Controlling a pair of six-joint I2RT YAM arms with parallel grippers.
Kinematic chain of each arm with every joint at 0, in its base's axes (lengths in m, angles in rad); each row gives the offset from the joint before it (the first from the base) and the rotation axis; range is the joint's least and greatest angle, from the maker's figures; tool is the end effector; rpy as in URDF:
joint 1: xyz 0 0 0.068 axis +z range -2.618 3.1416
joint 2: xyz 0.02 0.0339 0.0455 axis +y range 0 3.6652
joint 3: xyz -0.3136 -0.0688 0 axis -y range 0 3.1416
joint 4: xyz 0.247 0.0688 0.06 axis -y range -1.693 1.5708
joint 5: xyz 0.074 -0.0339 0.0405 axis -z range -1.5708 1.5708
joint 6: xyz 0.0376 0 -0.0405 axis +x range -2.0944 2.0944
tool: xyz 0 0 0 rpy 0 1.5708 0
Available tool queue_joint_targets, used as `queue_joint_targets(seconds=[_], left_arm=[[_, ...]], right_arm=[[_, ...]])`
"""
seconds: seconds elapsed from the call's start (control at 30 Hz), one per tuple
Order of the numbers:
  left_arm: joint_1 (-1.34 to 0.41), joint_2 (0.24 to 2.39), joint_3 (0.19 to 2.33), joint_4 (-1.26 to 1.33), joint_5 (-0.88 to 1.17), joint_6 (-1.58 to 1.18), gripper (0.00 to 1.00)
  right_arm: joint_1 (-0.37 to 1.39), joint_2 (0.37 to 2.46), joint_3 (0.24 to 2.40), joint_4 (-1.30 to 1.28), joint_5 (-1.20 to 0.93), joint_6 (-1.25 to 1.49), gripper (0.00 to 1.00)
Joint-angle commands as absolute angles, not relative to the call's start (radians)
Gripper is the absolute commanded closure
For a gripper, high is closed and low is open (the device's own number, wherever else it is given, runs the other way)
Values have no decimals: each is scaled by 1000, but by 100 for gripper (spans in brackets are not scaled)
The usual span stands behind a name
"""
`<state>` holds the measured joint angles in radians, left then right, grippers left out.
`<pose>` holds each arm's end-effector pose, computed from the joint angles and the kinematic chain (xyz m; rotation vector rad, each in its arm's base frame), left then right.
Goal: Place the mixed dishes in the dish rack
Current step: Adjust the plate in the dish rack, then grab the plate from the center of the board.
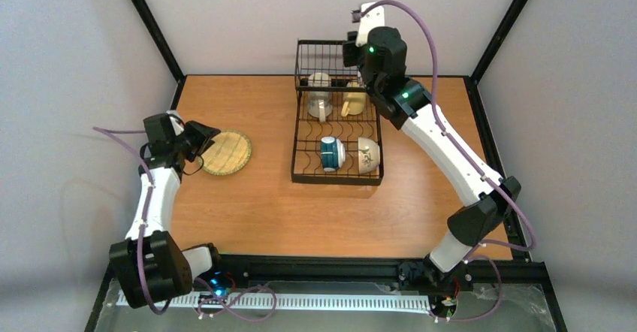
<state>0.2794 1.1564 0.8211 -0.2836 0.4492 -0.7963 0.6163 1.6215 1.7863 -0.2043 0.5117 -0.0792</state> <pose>0.2300 0.0490 0.3134 -0.9092 2.0326 -0.7798 0.3178 0.2025 0.5222 -0.1625 1.5970 0.0044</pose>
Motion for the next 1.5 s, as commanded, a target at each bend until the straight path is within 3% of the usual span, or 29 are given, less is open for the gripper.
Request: queue_joint_targets(seconds=[0.0, 0.37, 0.47, 0.83, 1.47], left_arm=[[281, 1159, 886, -407, 318, -782, 10], [450, 1190, 844, -479, 326, -841, 10], [482, 1261, 813, -450, 404, -862, 10], [486, 1360, 820, -444, 307, -891, 10], [488, 1277, 803, -499, 202, -927, 5]], right_arm=[[659, 1745, 1968, -317, 164, -36, 35], [692, 2183, 2382, -532, -128, 100, 32], [693, 2215, 2334, -522, -130, 110, 32], [711, 2327, 2303, -493, -273, 166, 32], [815, 2411, 2387, -489, -236, 114, 32]])
